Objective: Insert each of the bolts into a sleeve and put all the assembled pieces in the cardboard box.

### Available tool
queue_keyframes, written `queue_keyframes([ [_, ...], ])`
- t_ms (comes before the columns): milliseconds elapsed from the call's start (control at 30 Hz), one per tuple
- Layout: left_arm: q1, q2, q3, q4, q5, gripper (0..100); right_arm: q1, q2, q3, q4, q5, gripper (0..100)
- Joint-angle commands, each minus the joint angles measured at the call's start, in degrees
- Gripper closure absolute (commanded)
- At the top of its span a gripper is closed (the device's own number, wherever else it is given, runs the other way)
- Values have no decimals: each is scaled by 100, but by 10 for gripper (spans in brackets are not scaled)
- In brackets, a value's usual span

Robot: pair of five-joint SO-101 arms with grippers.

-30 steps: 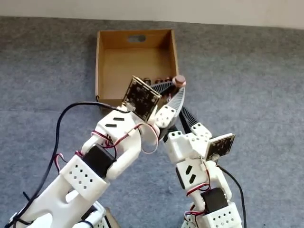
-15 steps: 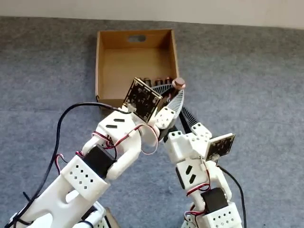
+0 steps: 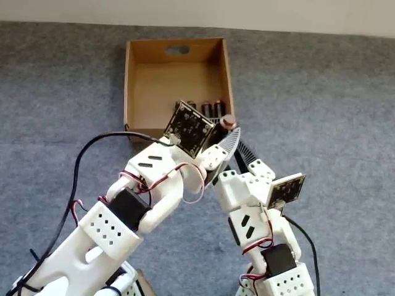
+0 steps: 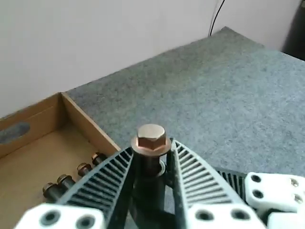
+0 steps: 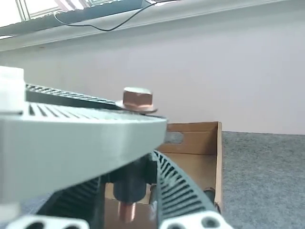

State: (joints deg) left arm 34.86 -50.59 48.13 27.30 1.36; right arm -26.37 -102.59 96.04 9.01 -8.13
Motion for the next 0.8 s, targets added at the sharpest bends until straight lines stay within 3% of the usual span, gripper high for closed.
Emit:
queue_keyframes([
  [0,13,-365,-75,44,-18,898,-48,-101,690,-136,88,993],
  [333,-13,-1376,-48,1029,-35,898,-48,-92,690,-136,88,993],
  [533,-75,-1429,-92,1116,-44,899,-48,-92,690,-136,88,993],
  [667,-787,-1631,4,1125,-44,905,-48,-92,690,-127,88,993],
  [767,-1596,-1956,497,1240,-44,989,-48,-92,690,-127,88,993],
])
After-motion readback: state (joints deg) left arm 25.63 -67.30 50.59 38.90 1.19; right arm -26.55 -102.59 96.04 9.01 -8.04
